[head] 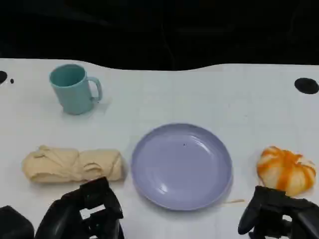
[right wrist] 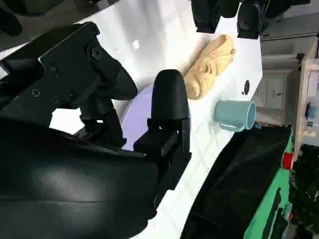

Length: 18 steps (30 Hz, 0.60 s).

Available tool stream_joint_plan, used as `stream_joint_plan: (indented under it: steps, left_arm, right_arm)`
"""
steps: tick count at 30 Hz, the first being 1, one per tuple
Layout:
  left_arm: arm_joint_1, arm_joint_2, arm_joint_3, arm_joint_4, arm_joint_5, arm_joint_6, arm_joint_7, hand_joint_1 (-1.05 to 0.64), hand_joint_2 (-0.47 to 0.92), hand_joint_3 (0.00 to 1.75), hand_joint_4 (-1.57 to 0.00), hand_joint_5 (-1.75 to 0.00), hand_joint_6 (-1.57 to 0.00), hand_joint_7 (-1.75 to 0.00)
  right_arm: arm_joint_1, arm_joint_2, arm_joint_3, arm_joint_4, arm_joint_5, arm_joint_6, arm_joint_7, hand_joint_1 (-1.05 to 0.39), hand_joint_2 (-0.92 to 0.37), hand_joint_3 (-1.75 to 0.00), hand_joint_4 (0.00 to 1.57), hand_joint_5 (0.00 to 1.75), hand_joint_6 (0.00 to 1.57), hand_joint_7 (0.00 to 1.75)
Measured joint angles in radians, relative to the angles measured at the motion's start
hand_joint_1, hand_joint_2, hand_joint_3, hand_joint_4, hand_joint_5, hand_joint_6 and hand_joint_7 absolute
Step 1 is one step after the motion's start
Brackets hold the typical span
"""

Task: Grasp the towel on the left side of the plate with the left hand and place it into the plate.

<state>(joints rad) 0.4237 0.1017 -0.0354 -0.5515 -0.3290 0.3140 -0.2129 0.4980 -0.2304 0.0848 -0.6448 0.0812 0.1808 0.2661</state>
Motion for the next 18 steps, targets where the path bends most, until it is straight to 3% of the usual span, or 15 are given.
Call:
stream_joint_plan:
  steps: [18]
  left_arm:
    - [0.000, 0.001, 0.000, 0.010, 0.004, -0.001, -0.005, -0.07, 0.26, 1.57, -0.92, -1.75, -0.88, -1.56]
  right_arm:
    - [0.002, 0.000, 0.000, 0.008, -0.015, -0.004, 0.005, -0.01, -0.40, -1.34, 0.77, 1.74, 0.70, 1.46]
